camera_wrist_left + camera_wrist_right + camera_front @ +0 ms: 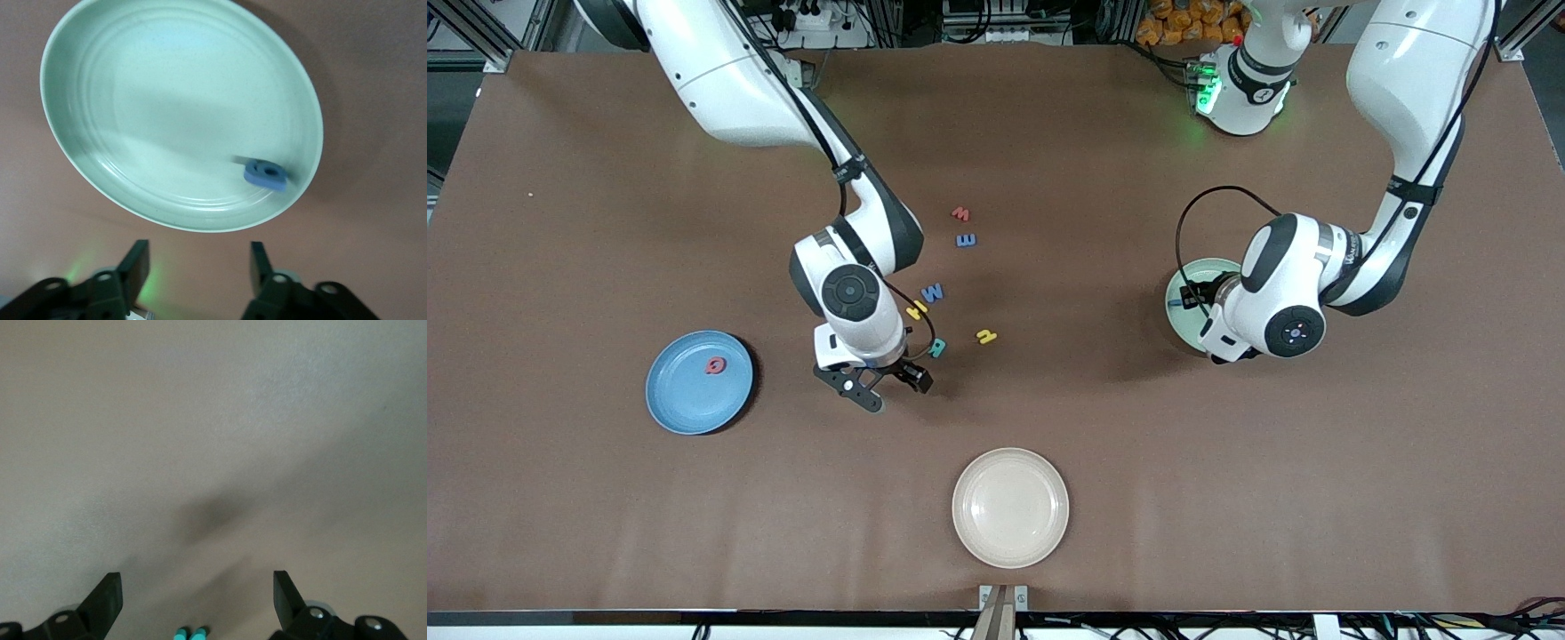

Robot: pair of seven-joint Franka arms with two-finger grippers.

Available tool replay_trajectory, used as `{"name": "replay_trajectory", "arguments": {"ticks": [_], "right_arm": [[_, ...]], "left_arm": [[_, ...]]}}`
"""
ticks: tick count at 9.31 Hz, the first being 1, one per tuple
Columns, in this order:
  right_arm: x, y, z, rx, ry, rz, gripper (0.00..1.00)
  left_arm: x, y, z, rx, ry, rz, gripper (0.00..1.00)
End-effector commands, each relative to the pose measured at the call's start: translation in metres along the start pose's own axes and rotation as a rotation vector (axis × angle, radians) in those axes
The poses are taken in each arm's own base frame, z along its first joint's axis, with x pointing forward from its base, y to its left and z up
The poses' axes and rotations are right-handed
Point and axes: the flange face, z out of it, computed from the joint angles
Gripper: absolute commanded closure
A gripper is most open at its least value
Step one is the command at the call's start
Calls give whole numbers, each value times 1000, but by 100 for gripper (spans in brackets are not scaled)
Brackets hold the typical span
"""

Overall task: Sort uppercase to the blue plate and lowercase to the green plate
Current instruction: 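Release pink a on blue plate and blue g on green plate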

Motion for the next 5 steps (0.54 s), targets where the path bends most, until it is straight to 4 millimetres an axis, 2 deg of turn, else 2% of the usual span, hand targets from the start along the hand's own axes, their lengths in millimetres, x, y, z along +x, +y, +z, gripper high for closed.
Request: {"name": "replay_trajectory", "arguments": {"ticks": [1, 3, 4, 5], "right_arm": [[-13, -15, 12, -10, -16, 74, 0], [-34, -29, 19, 10, -62, 85, 0], [-35, -32, 25, 9, -63, 82, 0], [-40, -35, 32, 7, -64, 64, 0]], "left_arm": [[-20, 35, -47, -64, 65, -19, 1], [-39, 71, -89, -206, 35, -112, 1], [-41, 89, -95, -283, -29, -170, 2], [-41, 127, -82, -300, -95, -272, 2]]}}
